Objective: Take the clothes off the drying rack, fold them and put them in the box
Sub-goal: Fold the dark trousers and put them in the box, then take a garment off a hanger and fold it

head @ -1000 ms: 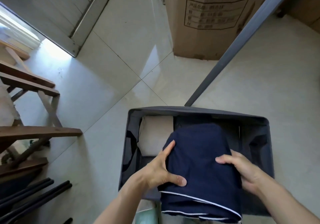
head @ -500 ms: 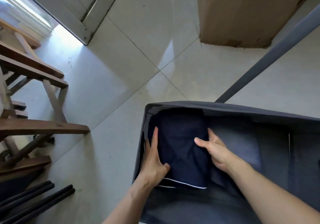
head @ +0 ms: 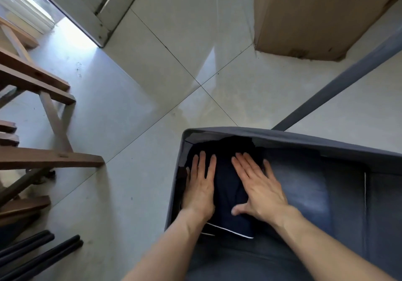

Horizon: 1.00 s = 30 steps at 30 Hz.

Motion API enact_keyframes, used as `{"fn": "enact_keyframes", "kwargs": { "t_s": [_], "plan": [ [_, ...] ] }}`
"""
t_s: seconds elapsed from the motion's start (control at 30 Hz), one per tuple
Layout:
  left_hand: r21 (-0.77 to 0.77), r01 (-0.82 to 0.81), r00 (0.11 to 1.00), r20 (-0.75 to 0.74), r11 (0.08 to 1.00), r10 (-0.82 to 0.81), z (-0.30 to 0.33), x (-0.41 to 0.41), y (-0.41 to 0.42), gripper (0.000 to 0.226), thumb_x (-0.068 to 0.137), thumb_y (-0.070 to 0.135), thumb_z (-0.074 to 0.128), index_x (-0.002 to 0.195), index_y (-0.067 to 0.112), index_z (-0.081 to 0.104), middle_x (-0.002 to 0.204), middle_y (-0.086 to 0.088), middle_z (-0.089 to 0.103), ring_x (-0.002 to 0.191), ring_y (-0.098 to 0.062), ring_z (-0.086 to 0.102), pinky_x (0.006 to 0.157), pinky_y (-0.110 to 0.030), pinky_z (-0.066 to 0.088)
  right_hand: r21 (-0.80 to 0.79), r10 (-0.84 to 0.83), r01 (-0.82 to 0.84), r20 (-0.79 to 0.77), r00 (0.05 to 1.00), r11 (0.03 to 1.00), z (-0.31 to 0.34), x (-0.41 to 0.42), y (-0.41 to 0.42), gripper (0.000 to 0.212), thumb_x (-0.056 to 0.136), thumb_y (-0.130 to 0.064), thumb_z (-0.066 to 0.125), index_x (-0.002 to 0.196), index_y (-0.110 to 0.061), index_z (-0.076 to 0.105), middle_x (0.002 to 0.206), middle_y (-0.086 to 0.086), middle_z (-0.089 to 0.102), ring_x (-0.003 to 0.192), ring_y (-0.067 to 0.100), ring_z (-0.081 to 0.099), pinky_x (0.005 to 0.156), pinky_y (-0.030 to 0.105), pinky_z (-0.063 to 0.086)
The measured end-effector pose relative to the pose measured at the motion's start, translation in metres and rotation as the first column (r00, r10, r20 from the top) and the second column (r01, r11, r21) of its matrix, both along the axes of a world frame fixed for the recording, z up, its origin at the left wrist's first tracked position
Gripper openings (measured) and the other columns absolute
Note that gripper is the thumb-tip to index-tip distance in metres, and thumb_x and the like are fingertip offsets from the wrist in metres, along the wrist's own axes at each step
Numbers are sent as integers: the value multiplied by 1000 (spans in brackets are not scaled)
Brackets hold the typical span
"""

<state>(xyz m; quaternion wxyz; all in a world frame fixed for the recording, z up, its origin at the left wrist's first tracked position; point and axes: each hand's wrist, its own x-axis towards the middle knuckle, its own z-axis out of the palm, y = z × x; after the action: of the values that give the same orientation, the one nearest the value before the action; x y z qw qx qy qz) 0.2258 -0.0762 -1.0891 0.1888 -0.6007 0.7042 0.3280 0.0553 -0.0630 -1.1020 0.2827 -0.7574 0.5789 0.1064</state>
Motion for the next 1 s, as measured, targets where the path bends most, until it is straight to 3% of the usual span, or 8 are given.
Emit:
{"fn": "enact_keyframes", "kwargs": {
  "t_s": [0.07,0.2,0.33,0.43,0.5,0.67,0.77,1.0],
  "plan": [
    [99,5,998,68,995,-12,-4,-3,-11,121,77,-1,68,151,22,-25,158,-6,-33,147,-26,-27,123,-44,0,182,-26,25,1,1000,983,-3,2,-9,139,60,-64,77,153,-18,-16,159,-6,-22,144,11,-26,120,45,-9],
    [193,-55,997,62,980,44,15,-5,-15,116,78,-5,63,153,26,-19,161,-6,-27,150,-26,-19,123,-41,8,283,-71,70,-9,997,957,23,7,-13,133,67,-48,81,154,-21,-17,160,-4,-24,146,13,-25,120,47,-8],
    [251,-131,990,-22,959,140,65,-7,-8,102,85,11,69,157,22,-2,163,-6,-15,152,-25,1,119,-33,25,259,-182,184,-31,983,948,79,-2,0,102,86,-32,68,156,-22,-7,163,-4,-13,150,16,-13,122,44,0],
    [277,-157,970,-136,948,200,123,-17,0,88,88,21,68,156,20,13,162,-6,10,145,-22,27,114,-31,33,241,-268,267,-31,963,933,143,-9,11,84,94,-28,56,156,-21,0,164,-1,-4,151,20,-3,122,40,11],
    [307,-211,937,-206,928,282,167,-26,4,87,89,24,67,156,21,12,156,-6,28,135,-21,41,109,-30,39,229,-366,350,31,930,909,188,-12,15,72,97,-27,51,155,-21,9,163,0,7,149,20,11,119,37,21],
    [290,-280,861,-345,915,373,291,-53,-3,83,89,25,65,156,22,15,152,-6,40,132,-17,49,109,-33,40,220,-530,489,200,824,844,309,-17,11,47,101,-21,39,147,-27,32,152,-10,30,128,18,46,100,36,42],
    [243,-274,846,-401,931,353,363,-65,-14,76,89,26,65,153,22,24,145,-5,49,126,-16,54,106,-30,41,198,-592,559,247,767,806,376,-20,6,42,101,-19,37,143,-25,41,146,-6,41,125,20,49,100,36,42],
    [170,-192,811,-527,967,254,516,-83,-12,63,94,26,62,150,22,32,140,-4,53,123,-18,55,106,-37,44,147,-696,707,394,600,692,525,-37,17,33,99,-20,44,130,-27,54,128,-3,59,113,16,57,95,34,47]
  ]
}}
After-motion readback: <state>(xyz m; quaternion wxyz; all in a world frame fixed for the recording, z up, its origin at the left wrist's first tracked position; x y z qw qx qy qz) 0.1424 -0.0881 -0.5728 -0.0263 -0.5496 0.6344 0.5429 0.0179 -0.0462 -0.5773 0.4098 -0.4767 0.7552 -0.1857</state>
